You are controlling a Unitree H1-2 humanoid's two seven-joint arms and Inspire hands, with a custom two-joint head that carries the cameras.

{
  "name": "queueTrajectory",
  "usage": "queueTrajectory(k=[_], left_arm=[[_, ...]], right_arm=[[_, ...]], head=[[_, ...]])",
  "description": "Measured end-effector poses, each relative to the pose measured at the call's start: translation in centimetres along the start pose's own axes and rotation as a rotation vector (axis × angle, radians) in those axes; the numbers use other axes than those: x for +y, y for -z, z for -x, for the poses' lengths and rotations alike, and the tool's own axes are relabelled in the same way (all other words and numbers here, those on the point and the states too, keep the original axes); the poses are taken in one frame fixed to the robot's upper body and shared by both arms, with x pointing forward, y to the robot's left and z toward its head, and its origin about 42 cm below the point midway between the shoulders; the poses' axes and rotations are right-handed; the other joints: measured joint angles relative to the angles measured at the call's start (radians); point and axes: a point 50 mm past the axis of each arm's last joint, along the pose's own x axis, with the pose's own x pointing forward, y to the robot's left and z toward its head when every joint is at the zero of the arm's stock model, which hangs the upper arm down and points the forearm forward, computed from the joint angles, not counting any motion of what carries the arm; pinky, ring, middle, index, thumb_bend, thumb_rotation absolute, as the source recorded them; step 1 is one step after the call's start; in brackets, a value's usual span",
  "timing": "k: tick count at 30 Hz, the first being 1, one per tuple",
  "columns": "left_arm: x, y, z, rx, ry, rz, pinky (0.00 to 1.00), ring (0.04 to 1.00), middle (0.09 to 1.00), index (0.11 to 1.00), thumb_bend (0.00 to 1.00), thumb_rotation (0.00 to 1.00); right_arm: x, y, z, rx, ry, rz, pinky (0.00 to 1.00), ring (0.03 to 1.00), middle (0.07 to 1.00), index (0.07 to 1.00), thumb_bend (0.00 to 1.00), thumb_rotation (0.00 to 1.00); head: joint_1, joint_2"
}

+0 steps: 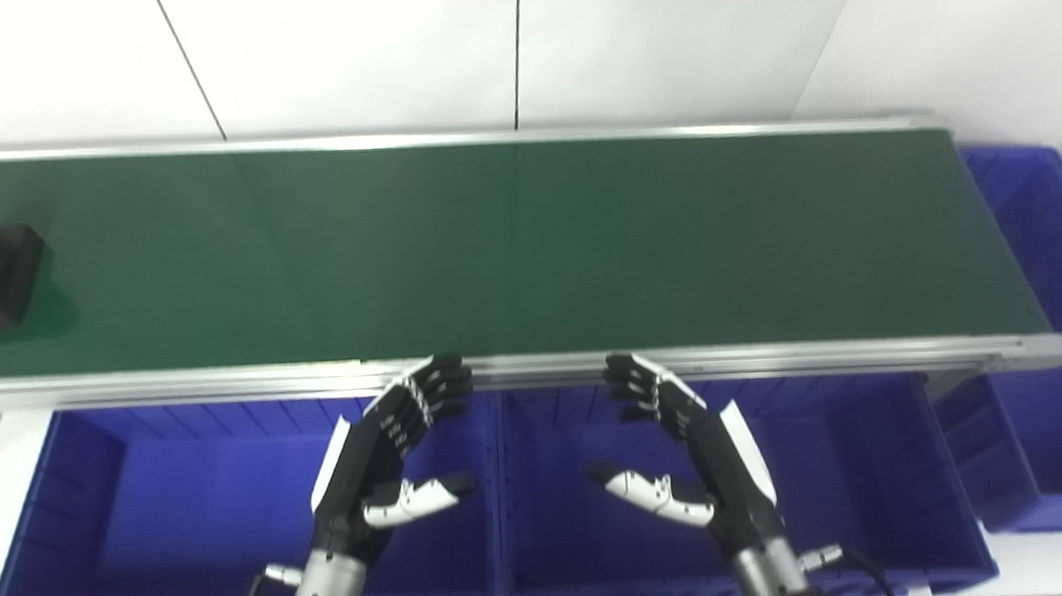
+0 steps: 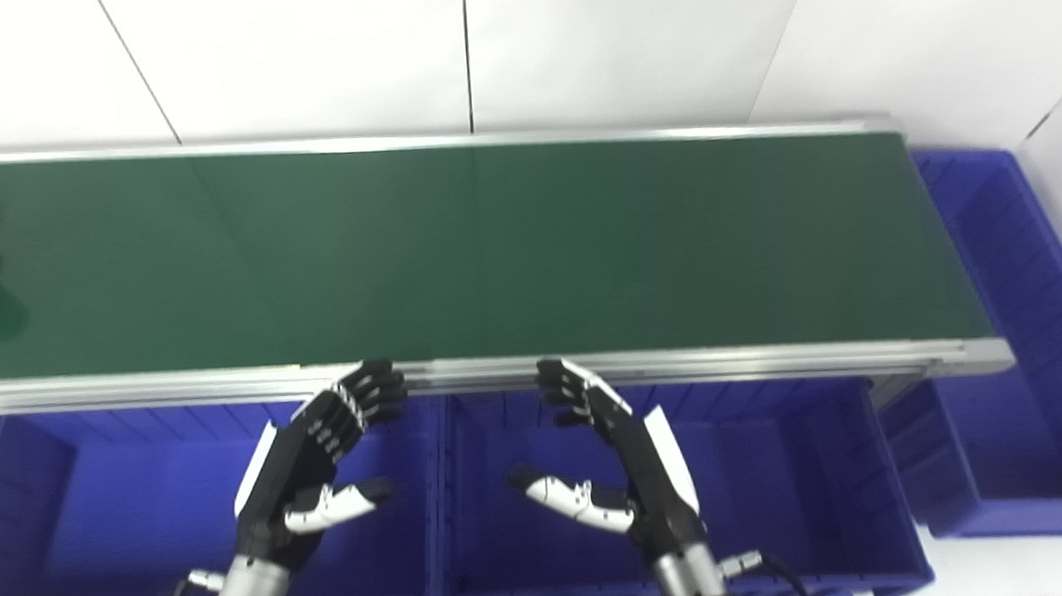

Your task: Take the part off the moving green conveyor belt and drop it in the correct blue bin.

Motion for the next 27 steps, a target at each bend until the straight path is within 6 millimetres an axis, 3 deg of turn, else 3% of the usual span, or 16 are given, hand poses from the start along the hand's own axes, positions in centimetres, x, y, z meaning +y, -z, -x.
queueTrajectory(k=[27], left_arm=[[0.14, -0.08, -0.08, -0.008, -0.001, 0.006, 0.74, 0.768, 0.787, 0.788, 0.88, 0.37]], right_arm=[[0.18, 0.06, -0.02, -0.001, 0.000, -0.006, 0.72, 0.794, 0.824, 0.854, 0.59, 0.38]], head=[[0.002, -0.003]])
